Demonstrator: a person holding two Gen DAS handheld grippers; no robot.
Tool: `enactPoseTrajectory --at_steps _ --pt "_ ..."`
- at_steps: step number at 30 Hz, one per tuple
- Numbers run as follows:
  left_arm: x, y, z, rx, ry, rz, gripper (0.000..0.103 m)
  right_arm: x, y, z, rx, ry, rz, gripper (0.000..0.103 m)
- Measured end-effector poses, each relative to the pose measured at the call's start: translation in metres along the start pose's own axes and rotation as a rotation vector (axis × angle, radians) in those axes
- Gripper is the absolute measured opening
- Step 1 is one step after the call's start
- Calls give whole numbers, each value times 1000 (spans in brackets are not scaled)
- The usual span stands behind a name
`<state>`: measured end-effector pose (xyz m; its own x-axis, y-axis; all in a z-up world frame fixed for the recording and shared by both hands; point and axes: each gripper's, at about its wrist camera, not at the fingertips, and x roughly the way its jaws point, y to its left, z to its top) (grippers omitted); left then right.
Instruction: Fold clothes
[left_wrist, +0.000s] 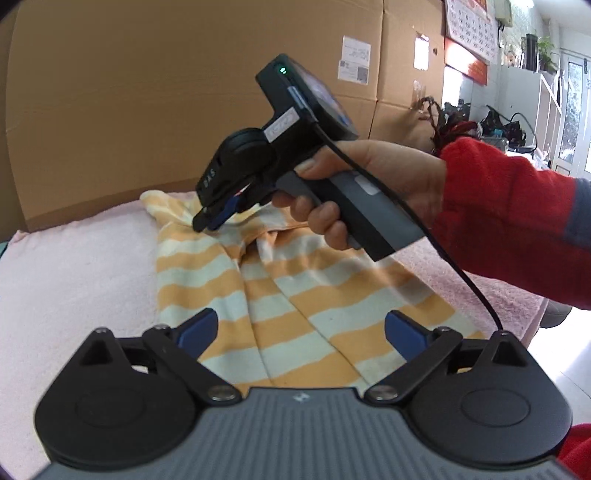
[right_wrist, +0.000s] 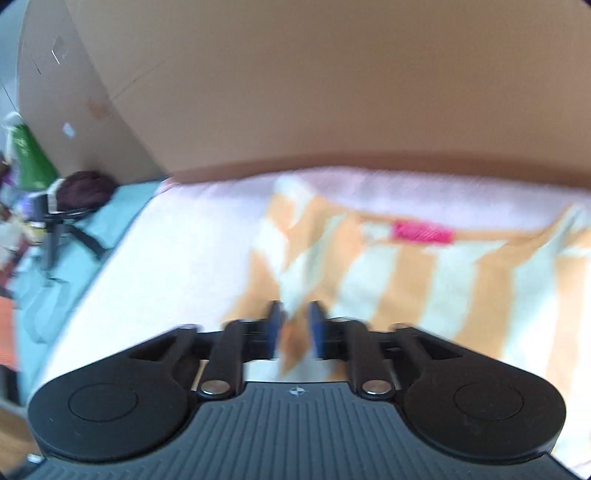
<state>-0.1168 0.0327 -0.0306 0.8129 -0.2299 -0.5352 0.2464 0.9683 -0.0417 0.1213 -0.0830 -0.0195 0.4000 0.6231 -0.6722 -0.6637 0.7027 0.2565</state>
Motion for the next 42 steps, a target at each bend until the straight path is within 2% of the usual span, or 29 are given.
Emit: enactPoseTrajectory --at_steps 2,4,6,8,9,10,11,12,13,15,18,20,24,26,29,31,32,33,35,36,39,42 --pt "14 1 -3 -7 40 25 95 -8 -4 -2 -7 -43 -101 9" --pt "21 -2 -8 7 52 52 97 -18 -12 1 17 -59 -131 11" --pt "18 -5 -10 8 47 58 97 -20 -11 6 -17 -64 -166 24" --pt "16 -5 -6 -7 52 44 87 -25 -11 10 -47 -73 -199 25" --pt "13 -4 0 -10 50 35 71 -31 -17 10 -46 -92 -211 25" --pt "9 -3 8 -6 40 36 63 -35 -24 11 -38 -102 -225 26" --pt "6 -2 16 -1 28 38 66 -39 -30 11 -30 -112 -240 32" --pt "6 0 23 3 18 49 76 -42 -37 11 -23 -119 -261 42" --pt "7 1 30 8 7 60 85 -43 -44 8 -21 -116 -303 46" --pt "11 5 46 17 -4 79 86 -45 -61 0 -22 -103 -361 51" --pt "30 15 74 8 0 82 83 -45 -94 -11 20 -45 -410 51" --pt "52 23 91 -14 20 84 75 -51 -112 -16 36 -59 -404 52" --pt "107 41 109 -76 90 134 45 -55 -123 -19 35 -74 -397 52" --pt "129 54 109 -118 108 170 37 -57 -125 -18 40 -76 -401 51" --pt "157 73 103 -180 129 216 35 -76 -140 -21 109 -118 -445 38" --pt "158 76 97 -172 86 232 36 -89 -158 -27 159 -150 -470 31" --pt "158 76 95 -166 72 235 37 -95 -168 -30 184 -159 -483 23" --pt "157 72 92 -145 61 244 40 -97 -181 -33 210 -149 -500 19" --pt "157 67 91 -120 58 256 49 -104 -202 -39 236 -158 -528 4" --pt "158 66 91 -116 59 262 54 -106 -207 -39 239 -153 -550 0" --pt "161 69 94 -134 60 250 55 -111 -217 -37 276 -136 -541 0" --pt "163 68 95 -117 61 265 55 -105 -202 -41 226 -142 -615 0"
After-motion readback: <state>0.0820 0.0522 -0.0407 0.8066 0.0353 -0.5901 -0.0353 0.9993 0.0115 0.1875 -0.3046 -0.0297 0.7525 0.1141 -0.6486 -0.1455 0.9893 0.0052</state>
